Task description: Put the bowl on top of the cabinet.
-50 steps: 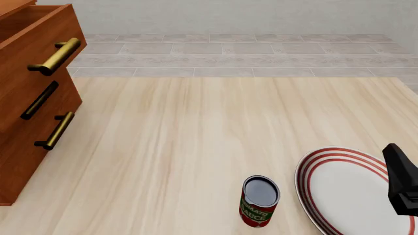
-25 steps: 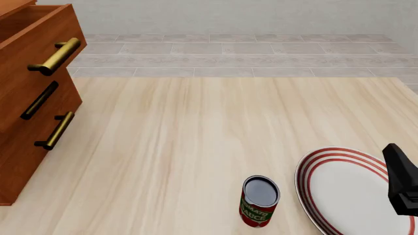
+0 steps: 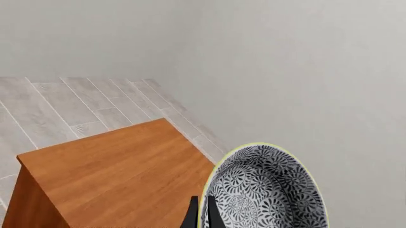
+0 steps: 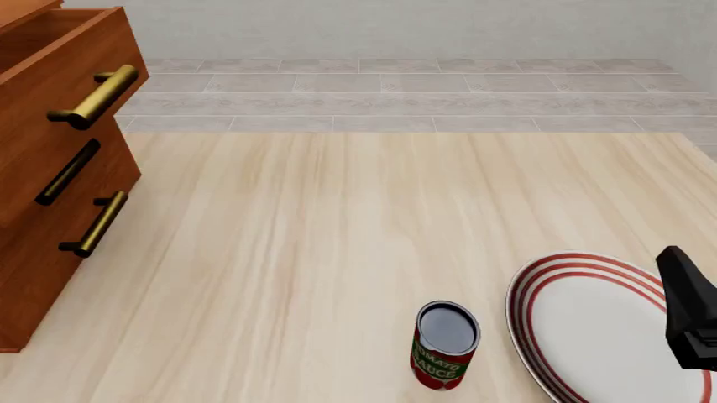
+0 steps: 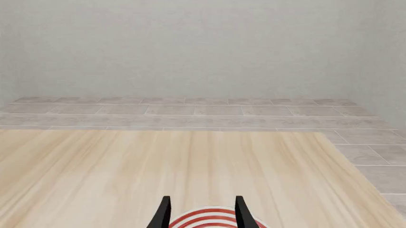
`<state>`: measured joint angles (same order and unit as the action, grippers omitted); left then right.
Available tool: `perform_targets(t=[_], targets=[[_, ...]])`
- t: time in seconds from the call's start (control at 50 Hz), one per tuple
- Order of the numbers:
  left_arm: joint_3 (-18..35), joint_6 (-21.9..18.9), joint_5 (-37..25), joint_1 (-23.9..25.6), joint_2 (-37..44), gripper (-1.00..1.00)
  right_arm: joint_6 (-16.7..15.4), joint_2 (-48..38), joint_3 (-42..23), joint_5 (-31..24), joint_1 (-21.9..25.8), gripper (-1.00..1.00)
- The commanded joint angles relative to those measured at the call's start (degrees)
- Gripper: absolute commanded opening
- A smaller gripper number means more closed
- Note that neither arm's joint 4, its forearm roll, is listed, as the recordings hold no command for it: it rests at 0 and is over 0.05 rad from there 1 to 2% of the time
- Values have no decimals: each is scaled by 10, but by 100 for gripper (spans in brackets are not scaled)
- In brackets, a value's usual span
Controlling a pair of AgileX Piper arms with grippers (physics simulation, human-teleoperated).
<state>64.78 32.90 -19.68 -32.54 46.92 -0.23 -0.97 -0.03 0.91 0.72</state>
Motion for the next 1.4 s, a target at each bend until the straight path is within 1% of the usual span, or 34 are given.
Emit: perform_targets(t=[0.02, 0.16, 0.22, 0.24, 0.3, 0.38, 0.54, 0.7, 0.82, 0.86, 0.88, 0.92, 0.94, 1.04, 1.3, 1.4], targets=[[1, 15, 0, -4, 10, -100, 0, 0, 0, 0, 0, 100], [-13, 25, -2, -4, 6, -100, 0, 0, 0, 0, 0, 100], [-28, 33, 4, -14, 7, -100, 0, 0, 0, 0, 0, 100], [-36, 41, 6, -20, 11, -100, 0, 0, 0, 0, 0, 100], [-49, 44, 15, -23, 11, -100, 0, 0, 0, 0, 0, 100], [-50, 50, 19, -30, 15, -100, 0, 0, 0, 0, 0, 100], [-25, 57, 13, -39, 23, -100, 0, 0, 0, 0, 0, 100], [-30, 60, 20, -54, 44, -100, 0, 0, 0, 0, 0, 100], [-21, 66, 21, -58, 68, -100, 0, 0, 0, 0, 0, 100], [-17, 63, 26, -63, 77, -100, 0, 0, 0, 0, 0, 100], [-11, 60, 29, -66, 102, -100, 0, 0, 0, 0, 0, 100], [-8, 59, 33, -72, 113, -100, 0, 0, 0, 0, 0, 100], [-7, 60, 32, -67, 122, -100, 0, 0, 0, 0, 0, 100], [8, 47, 43, -83, 160, -100, 0, 0, 0, 0, 0, 100], [37, 36, 37, -88, 182, -100, 0, 0, 0, 0, 0, 100], [39, 34, 37, -93, 186, -100, 0, 0, 0, 0, 0, 100]])
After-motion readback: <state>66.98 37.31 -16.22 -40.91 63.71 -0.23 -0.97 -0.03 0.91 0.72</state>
